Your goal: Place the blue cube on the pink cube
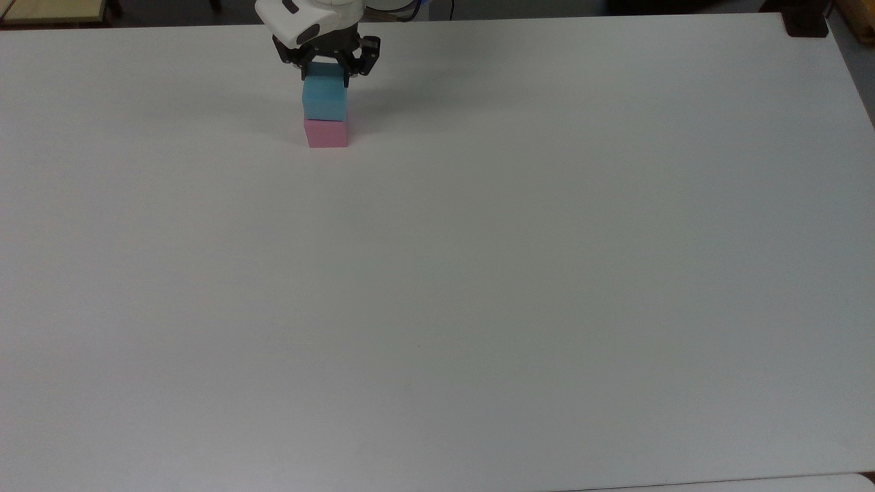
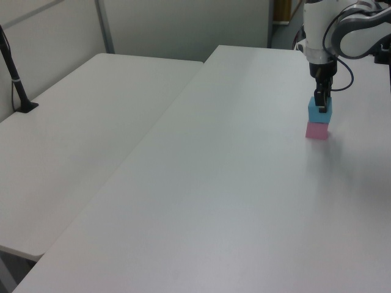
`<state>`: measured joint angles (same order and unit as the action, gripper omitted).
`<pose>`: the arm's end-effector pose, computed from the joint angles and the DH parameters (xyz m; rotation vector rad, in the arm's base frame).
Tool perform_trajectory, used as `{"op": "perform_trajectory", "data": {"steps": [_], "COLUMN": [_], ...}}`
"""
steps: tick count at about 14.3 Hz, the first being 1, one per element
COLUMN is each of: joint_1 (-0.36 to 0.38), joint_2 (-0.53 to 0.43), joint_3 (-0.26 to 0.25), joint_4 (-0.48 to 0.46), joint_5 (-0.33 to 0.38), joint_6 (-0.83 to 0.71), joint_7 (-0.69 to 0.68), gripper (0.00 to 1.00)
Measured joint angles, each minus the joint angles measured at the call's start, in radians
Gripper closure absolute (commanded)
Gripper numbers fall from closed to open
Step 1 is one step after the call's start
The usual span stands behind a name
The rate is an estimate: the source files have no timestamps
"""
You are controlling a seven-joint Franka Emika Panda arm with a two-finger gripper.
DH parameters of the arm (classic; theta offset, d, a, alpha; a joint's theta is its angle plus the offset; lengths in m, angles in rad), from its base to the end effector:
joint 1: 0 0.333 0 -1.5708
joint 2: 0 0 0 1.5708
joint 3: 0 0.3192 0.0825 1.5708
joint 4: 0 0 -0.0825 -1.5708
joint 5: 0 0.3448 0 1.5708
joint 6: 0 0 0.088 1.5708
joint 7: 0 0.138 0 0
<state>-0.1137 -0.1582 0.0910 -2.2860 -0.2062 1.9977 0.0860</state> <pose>0.4373 -0.0277 0.4023 2.9359 -0.0187 -0.1840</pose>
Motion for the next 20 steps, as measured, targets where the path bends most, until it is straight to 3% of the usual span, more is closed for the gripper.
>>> {"op": "perform_trajectory", "data": {"steps": [7,9,12,16,20], "joint_1": [-0.001,-0.005,-0.029,-0.038,-0.037], "joint_2": [-0.006,-0.011,-0.028,-0.033,0.047], "joint_3": [0.000,-0.001,-0.003,-0.015,-0.054], "joint_4": [0.000,0.007,0.067,0.283,0.619], "joint_5": [0.000,0.000,0.000,0.060,0.114], "joint_6": [0.001,0.001,-0.045,-0.181,-0.342], "joint_7": [0.000,0.000,0.000,0.001,-0.001], "gripper": [0.13,0.02,0.00,0.00,0.00]}}
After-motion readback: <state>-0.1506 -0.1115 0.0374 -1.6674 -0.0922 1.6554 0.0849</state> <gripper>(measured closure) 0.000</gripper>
